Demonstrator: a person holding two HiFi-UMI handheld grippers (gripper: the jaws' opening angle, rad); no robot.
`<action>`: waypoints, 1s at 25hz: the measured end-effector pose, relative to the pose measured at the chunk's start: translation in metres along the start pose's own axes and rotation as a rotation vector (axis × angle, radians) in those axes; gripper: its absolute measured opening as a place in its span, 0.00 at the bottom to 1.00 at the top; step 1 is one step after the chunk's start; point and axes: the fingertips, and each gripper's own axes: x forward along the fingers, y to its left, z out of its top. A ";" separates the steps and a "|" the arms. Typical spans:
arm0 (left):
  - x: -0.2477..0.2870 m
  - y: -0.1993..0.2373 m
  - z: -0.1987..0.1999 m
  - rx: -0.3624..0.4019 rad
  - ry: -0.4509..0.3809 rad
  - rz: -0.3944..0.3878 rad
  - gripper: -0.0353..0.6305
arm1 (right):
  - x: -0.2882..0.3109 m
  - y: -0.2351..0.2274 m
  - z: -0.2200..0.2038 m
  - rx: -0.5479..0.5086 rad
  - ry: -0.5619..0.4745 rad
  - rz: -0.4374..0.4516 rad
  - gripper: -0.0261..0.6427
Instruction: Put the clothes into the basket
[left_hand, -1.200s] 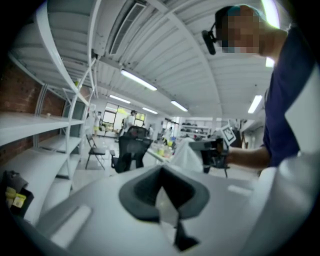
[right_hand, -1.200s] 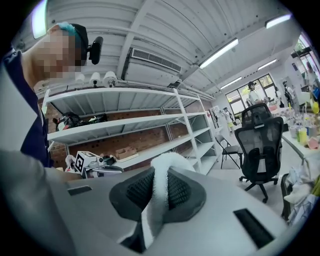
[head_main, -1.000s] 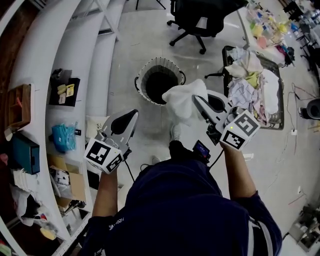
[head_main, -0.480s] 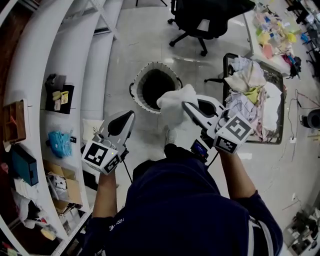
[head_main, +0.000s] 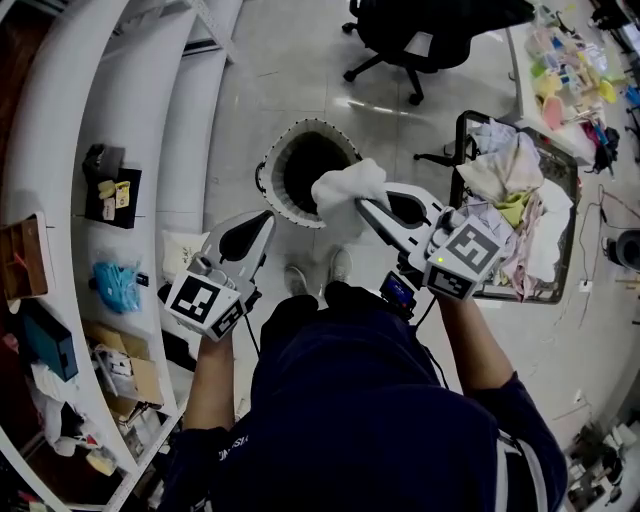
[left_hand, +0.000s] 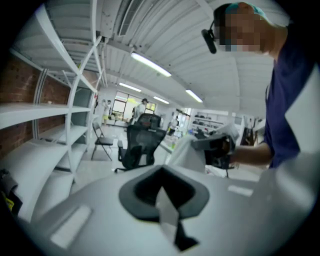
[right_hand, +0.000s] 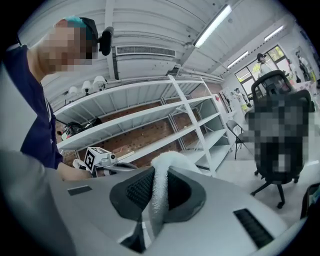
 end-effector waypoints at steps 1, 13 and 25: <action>0.005 0.003 0.000 -0.002 0.001 -0.005 0.06 | 0.004 -0.004 -0.001 0.007 0.003 -0.004 0.09; 0.033 0.049 -0.021 -0.030 0.047 -0.147 0.06 | 0.055 -0.039 -0.018 0.025 0.050 -0.129 0.09; 0.010 0.112 -0.023 -0.012 0.060 -0.265 0.06 | 0.121 -0.056 -0.063 0.071 0.111 -0.309 0.09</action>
